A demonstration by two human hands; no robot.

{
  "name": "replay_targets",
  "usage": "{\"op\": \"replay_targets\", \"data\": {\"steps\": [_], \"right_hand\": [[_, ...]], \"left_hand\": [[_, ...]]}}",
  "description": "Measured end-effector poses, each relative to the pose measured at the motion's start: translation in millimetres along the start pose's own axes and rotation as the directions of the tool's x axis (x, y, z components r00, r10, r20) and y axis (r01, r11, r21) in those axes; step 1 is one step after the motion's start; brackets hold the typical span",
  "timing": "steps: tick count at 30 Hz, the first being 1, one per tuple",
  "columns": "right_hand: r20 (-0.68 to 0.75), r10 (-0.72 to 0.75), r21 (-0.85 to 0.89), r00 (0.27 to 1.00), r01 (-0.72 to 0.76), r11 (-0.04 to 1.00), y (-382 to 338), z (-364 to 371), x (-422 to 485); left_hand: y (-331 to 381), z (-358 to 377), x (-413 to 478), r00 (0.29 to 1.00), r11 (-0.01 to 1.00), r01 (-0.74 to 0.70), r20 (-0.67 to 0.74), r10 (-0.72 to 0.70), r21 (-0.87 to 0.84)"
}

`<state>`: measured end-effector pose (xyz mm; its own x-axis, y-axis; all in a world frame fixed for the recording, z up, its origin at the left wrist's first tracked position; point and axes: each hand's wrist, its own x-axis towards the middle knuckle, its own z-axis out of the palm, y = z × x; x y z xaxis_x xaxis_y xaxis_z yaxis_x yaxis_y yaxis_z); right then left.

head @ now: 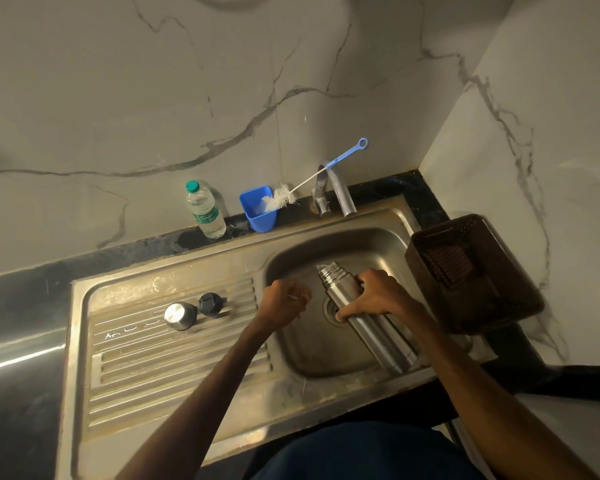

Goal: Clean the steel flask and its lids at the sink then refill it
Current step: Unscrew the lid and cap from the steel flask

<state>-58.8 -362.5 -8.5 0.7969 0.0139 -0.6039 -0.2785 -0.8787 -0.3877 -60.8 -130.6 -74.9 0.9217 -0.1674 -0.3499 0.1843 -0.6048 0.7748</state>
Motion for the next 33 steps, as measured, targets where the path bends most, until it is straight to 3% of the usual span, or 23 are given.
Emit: {"op": "replay_targets", "data": {"steps": [9, 33], "right_hand": [[0.006, -0.002, 0.015, 1.0, 0.002, 1.0, 0.4, 1.8, 1.3], [0.015, 0.019, 0.088, 1.0, -0.021, 0.996, -0.3, 3.3, -2.2]], "left_hand": [[1.1, 2.1, 0.1, 0.999, 0.999, -0.042, 0.019, 0.043, -0.02], [5.8, 7.1, 8.5, 0.999, 0.99, 0.002, 0.042, 0.003, -0.138]]}}
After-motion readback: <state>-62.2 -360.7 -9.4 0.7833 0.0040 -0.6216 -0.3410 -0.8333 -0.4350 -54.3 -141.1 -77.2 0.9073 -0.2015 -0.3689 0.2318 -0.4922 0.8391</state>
